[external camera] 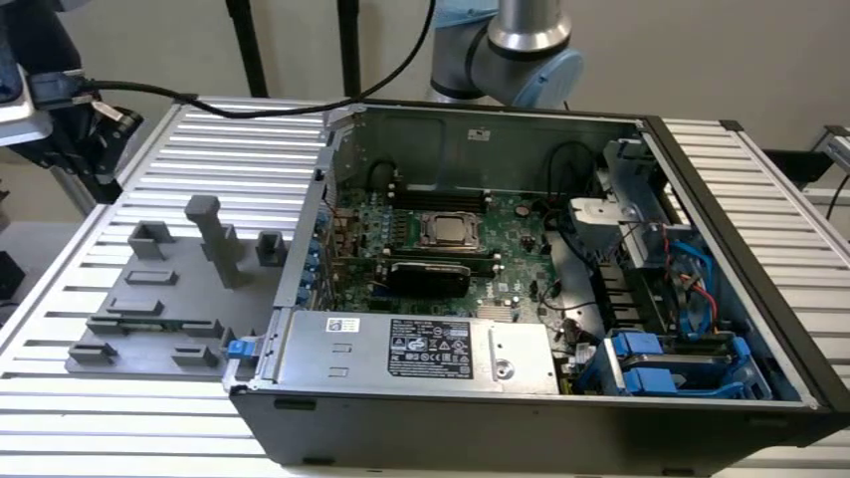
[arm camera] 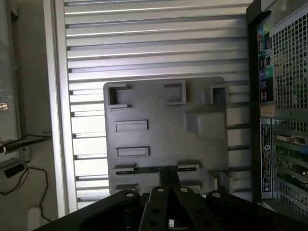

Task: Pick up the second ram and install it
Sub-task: 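Reach for the second ram, then pick up the second ram and move it above second insertion slot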

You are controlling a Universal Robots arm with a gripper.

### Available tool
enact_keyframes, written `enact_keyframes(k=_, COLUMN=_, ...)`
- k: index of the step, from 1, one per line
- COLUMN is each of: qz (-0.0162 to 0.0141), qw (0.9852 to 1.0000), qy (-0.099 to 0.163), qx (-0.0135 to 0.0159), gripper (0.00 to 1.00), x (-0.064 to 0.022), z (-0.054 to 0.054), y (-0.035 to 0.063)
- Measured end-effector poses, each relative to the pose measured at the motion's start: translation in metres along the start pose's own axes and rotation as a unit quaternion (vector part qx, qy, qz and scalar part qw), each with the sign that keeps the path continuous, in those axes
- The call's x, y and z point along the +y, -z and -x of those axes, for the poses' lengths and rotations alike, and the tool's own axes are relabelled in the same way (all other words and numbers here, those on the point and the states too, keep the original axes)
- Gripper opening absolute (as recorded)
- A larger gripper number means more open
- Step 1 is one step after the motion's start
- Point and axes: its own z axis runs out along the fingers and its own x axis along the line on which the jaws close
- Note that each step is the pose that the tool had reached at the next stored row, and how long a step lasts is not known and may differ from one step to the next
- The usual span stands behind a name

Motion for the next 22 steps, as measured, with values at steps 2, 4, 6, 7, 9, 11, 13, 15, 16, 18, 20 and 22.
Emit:
enact_keyframes(k=2, qz=-0.0004, qw=1.0000, qy=0.000, qx=0.0003, gripper=0.11, x=-0.0017, z=-0.0069, y=-0.0011)
enact_keyframes(k=4, qz=-0.0009, qw=1.0000, qy=0.000, qx=0.0008, gripper=0.11, x=-0.0028, z=-0.0095, y=-0.0023)
enact_keyframes(k=6, qz=-0.0018, qw=1.0000, qy=0.001, qx=0.0015, gripper=0.11, x=-0.0033, z=-0.0099, y=-0.0037)
enact_keyframes(k=7, qz=-0.0024, qw=1.0000, qy=0.001, qx=0.0028, gripper=0.11, x=-0.0032, z=-0.0100, y=-0.0043)
enact_keyframes(k=9, qz=-0.0029, qw=1.0000, qy=0.002, qx=0.0053, gripper=0.11, x=-0.0033, z=-0.0100, y=-0.0057)
enact_keyframes(k=11, qz=-0.0029, qw=1.0000, qy=0.002, qx=0.0056, gripper=0.11, x=-0.0033, z=-0.0100, y=-0.0057)
enact_keyframes(k=13, qz=-0.0029, qw=1.0000, qy=0.002, qx=0.0055, gripper=0.11, x=-0.0033, z=-0.0100, y=-0.0058)
enact_keyframes(k=15, qz=-0.0029, qw=1.0000, qy=0.002, qx=0.0055, gripper=0.11, x=-0.0033, z=-0.0100, y=-0.0058)
enact_keyframes(k=16, qz=-0.0029, qw=1.0000, qy=0.002, qx=0.0055, gripper=0.11, x=-0.0033, z=-0.0100, y=-0.0058)
enact_keyframes(k=18, qz=-0.0029, qw=1.0000, qy=0.002, qx=0.0055, gripper=0.11, x=-0.0033, z=-0.0100, y=-0.0058)
enact_keyframes(k=20, qz=-0.0029, qw=1.0000, qy=0.002, qx=0.0056, gripper=0.11, x=-0.0033, z=-0.0100, y=-0.0058)
enact_keyframes(k=22, qz=-0.0029, qw=1.0000, qy=0.002, qx=0.0055, gripper=0.11, x=-0.0033, z=-0.0100, y=-0.0058)
